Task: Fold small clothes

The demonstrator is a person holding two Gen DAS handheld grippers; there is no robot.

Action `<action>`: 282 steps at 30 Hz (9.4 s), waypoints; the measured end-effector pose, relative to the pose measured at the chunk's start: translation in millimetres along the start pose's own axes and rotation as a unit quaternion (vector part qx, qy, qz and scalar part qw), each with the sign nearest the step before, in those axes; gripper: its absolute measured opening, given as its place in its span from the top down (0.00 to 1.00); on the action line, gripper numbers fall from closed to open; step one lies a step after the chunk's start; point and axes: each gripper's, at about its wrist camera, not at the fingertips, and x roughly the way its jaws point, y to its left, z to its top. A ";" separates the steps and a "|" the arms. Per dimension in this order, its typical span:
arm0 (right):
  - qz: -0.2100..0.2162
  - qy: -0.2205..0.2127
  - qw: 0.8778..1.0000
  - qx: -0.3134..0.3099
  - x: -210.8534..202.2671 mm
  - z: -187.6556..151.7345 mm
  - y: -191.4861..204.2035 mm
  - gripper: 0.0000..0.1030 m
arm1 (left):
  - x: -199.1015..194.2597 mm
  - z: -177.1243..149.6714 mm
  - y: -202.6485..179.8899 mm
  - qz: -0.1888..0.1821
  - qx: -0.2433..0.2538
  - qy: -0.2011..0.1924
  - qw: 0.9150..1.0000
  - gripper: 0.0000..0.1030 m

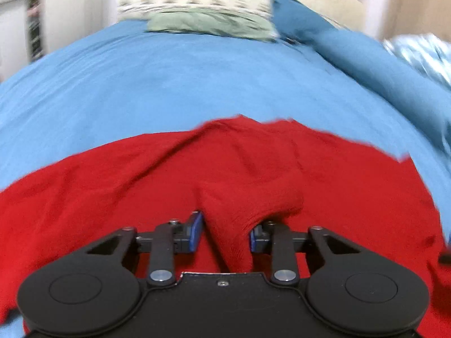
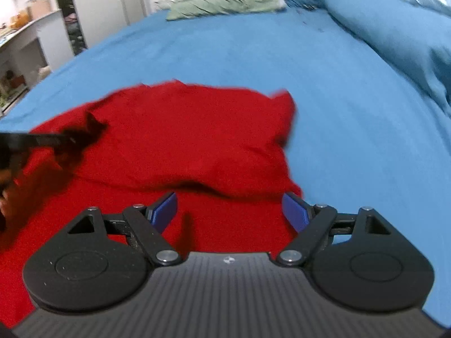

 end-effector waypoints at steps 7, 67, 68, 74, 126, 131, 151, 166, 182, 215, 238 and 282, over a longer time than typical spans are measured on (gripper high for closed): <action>0.005 0.003 0.999 0.044 8.6 -8.0 -12.1 0.06 | -9.3 -8.5 40.3 -0.025 -0.096 -0.020 0.995 0.69; -0.005 -0.012 0.994 0.110 140.0 104.0 -37.7 0.21 | -20.5 -14.6 43.5 0.029 -0.011 -0.033 0.999 0.37; -0.004 -0.014 0.994 0.106 136.8 104.1 -35.4 0.20 | -25.6 -13.7 42.1 0.033 -0.012 -0.034 0.999 0.37; 0.015 -0.073 0.994 0.078 54.6 109.8 -18.1 0.19 | -92.3 1.6 39.1 0.050 -0.027 -0.059 0.997 0.37; 0.191 -0.019 0.979 -0.065 2.9 78.8 258.6 0.00 | -198.2 -35.2 315.2 0.214 -0.300 -0.090 0.925 0.91; 0.186 -0.038 0.980 -0.052 -20.9 89.3 223.8 0.00 | -198.3 0.5 253.4 0.191 -0.233 -0.119 0.946 0.91; 0.091 -0.014 0.995 0.027 -29.3 57.9 42.5 0.00 | -33.7 -32.2 -48.8 0.015 0.074 0.028 0.997 0.85; 0.105 -0.011 0.991 -0.087 -3.1 48.5 132.7 0.00 | -126.9 -36.2 53.5 0.061 0.028 -0.042 0.997 0.06; 0.069 -0.053 0.996 -0.029 38.3 42.6 139.9 0.72 | -135.5 -59.8 110.3 0.076 -0.022 -0.008 0.997 0.06; -0.042 -0.056 0.996 0.051 42.2 -22.2 99.4 0.33 | -127.6 -58.6 112.5 0.075 -0.035 0.007 0.997 0.06; 0.015 -0.090 0.995 0.035 9.4 16.1 92.6 0.81 | -103.2 -74.3 110.1 0.089 -0.008 0.042 0.995 0.08; -0.019 -0.069 0.997 0.009 53.3 6.4 -17.1 0.10 | -47.9 -33.2 48.7 0.015 -0.001 0.010 1.000 0.27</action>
